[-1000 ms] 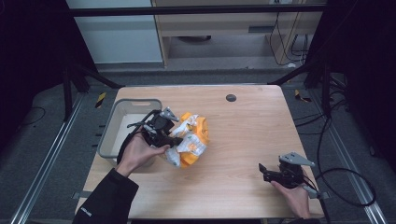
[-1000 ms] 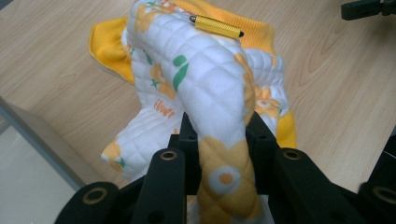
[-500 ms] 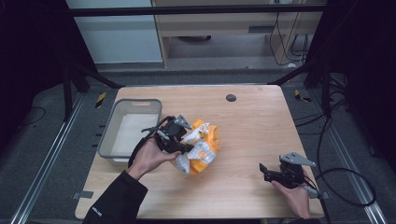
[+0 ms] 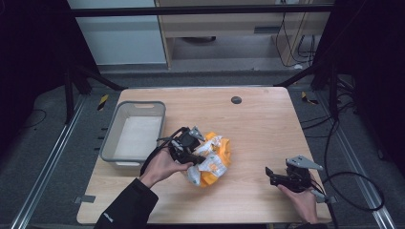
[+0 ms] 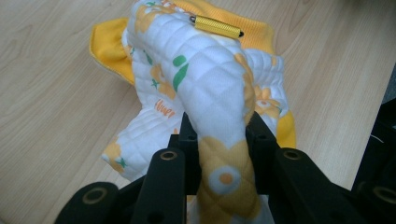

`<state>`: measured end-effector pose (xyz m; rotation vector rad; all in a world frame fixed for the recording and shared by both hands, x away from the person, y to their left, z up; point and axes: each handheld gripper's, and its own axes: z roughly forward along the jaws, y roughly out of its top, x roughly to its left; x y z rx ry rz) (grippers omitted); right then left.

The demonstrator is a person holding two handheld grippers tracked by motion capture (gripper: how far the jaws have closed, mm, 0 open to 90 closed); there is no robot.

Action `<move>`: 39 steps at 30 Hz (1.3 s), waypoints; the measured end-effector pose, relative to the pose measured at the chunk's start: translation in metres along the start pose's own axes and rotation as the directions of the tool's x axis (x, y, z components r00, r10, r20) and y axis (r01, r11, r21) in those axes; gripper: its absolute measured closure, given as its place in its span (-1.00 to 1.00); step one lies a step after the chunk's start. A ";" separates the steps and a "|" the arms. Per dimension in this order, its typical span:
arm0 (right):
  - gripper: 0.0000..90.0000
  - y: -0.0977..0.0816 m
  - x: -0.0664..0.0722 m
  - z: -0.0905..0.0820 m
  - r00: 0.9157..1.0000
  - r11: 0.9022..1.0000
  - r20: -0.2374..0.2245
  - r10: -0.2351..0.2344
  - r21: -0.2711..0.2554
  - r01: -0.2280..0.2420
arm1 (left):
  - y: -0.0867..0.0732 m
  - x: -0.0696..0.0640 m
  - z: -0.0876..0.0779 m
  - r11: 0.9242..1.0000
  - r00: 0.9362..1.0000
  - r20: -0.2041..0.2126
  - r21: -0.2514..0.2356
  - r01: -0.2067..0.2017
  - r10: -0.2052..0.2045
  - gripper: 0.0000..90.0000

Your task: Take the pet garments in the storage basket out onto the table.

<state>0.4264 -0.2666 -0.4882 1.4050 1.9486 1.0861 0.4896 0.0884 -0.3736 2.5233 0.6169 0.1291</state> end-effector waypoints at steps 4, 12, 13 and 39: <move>-0.72 0.000 0.000 0.000 1.000 1.000 0.000 -0.002 -0.001 0.002 | -0.001 -0.003 0.010 1.000 1.000 0.008 0.011 -0.012 0.012 0.62; -0.72 0.000 0.000 0.000 1.000 1.000 -0.002 -0.002 0.001 0.002 | -0.003 -0.009 0.026 0.999 0.999 0.036 0.026 -0.033 0.032 0.61; -0.72 0.000 0.001 0.000 1.000 1.000 -0.003 -0.001 0.002 0.001 | -0.003 -0.010 0.030 0.999 0.998 0.040 0.033 -0.042 0.041 0.61; -0.73 0.000 0.000 0.002 1.000 1.000 0.000 -0.015 0.002 0.015 | -0.014 -0.011 0.047 0.997 0.997 0.015 0.037 -0.074 0.073 -0.14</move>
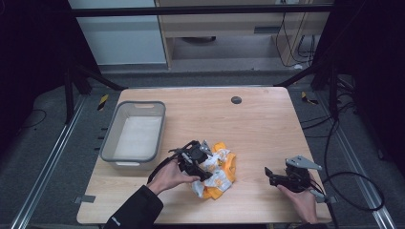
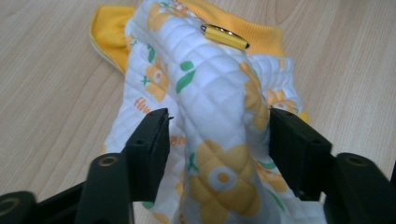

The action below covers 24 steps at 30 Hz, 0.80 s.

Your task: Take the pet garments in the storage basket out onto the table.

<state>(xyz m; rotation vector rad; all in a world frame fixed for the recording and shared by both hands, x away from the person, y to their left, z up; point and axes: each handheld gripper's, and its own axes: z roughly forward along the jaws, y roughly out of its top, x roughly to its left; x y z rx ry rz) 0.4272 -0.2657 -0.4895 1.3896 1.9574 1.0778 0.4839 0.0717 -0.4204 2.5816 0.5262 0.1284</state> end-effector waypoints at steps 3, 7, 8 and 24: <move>-0.73 0.000 0.001 0.000 1.000 1.000 -0.004 0.006 0.004 -0.006 | -0.002 0.002 -0.005 1.000 1.000 -0.002 -0.017 -0.001 0.001 -0.25; -0.74 0.000 0.000 0.000 1.000 1.000 -0.005 0.006 0.005 -0.006 | -0.004 0.002 -0.012 0.999 1.000 -0.013 -0.041 0.009 -0.009 -0.30; -0.74 0.000 0.000 0.000 1.000 1.000 0.000 -0.001 0.004 0.001 | -0.005 0.003 -0.015 0.999 1.000 -0.012 -0.051 0.011 -0.011 -0.33; -0.76 0.000 0.001 0.000 1.000 1.000 -0.005 0.011 0.003 -0.011 | -0.031 0.004 -0.053 0.981 0.995 -0.068 -0.182 0.062 -0.076 -0.46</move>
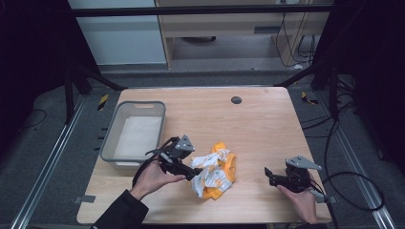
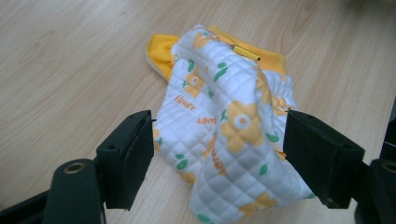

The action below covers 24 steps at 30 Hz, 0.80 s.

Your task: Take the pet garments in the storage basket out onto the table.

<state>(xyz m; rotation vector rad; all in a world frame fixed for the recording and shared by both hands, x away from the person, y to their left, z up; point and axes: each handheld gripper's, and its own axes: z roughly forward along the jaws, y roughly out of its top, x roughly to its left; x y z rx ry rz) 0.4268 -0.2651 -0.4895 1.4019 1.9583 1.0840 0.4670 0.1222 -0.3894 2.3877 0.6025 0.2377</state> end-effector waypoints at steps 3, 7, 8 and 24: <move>-0.76 0.000 0.000 0.000 1.000 1.000 0.005 -0.004 -0.002 0.004 | -0.009 0.006 -0.012 0.998 0.998 -0.023 -0.048 0.049 -0.050 -0.46; -0.76 0.000 0.000 -0.001 1.000 1.000 0.001 0.009 0.000 -0.009 | -0.018 0.010 -0.021 0.993 0.995 -0.054 -0.084 0.083 -0.088 -0.47; -0.76 0.000 0.000 -0.001 1.000 1.000 0.001 0.009 0.000 -0.009 | -0.021 0.011 -0.023 0.991 0.993 -0.057 -0.095 0.093 -0.099 -0.47; -0.77 -0.001 0.000 -0.002 1.000 1.000 0.003 0.011 -0.005 -0.011 | -0.088 0.026 -0.060 0.930 0.940 -0.181 -0.285 0.232 -0.290 -0.45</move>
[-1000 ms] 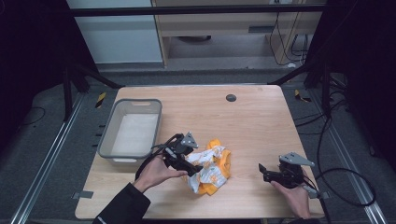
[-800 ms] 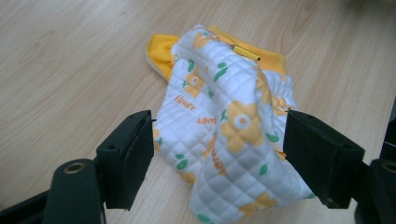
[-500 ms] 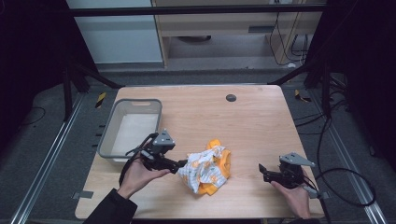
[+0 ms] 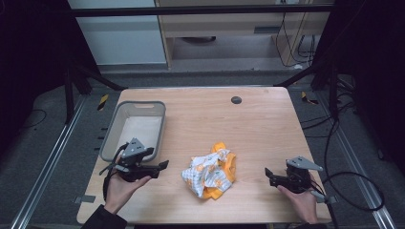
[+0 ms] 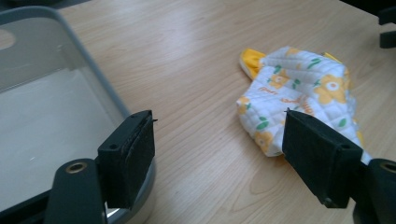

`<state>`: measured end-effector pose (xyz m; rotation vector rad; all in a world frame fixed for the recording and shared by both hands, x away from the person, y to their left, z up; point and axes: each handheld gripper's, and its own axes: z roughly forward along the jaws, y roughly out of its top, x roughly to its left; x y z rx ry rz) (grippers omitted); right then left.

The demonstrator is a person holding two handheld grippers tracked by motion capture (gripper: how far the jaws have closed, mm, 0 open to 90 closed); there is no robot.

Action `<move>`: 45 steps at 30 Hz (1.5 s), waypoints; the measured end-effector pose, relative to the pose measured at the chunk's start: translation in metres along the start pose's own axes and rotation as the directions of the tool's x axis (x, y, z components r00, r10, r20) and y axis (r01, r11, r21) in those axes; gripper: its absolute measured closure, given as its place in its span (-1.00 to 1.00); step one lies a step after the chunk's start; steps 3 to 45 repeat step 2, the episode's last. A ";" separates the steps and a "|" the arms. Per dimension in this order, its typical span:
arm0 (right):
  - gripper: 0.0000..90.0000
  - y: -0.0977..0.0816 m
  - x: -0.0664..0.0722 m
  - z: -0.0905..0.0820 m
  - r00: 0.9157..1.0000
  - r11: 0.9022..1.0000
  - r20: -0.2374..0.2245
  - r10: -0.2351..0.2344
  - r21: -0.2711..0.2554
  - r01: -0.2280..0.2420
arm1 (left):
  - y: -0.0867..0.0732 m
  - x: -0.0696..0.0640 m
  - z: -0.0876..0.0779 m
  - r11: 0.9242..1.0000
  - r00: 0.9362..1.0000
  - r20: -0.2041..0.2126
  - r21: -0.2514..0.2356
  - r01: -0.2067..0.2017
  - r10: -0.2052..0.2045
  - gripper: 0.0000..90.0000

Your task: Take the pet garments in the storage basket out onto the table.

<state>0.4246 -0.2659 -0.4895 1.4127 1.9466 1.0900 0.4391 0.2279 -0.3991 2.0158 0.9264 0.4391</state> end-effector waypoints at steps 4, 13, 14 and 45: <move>-0.77 0.000 0.000 0.000 1.000 1.000 0.000 0.001 0.000 -0.001 | -0.007 0.004 -0.005 1.000 1.000 -0.016 -0.018 0.023 -0.023 -0.44; -0.77 0.000 0.000 0.000 1.000 1.000 0.000 0.001 0.000 -0.001 | -0.007 0.004 -0.005 1.000 1.000 -0.016 -0.018 0.023 -0.023 -0.44; -0.77 0.000 0.000 0.000 1.000 1.000 0.000 0.001 0.000 -0.001 | -0.007 0.004 -0.005 1.000 1.000 -0.016 -0.018 0.023 -0.023 -0.44; -0.77 0.000 0.000 0.000 1.000 1.000 0.000 0.001 0.000 -0.001 | -0.007 0.004 -0.005 1.000 1.000 -0.016 -0.018 0.023 -0.023 -0.44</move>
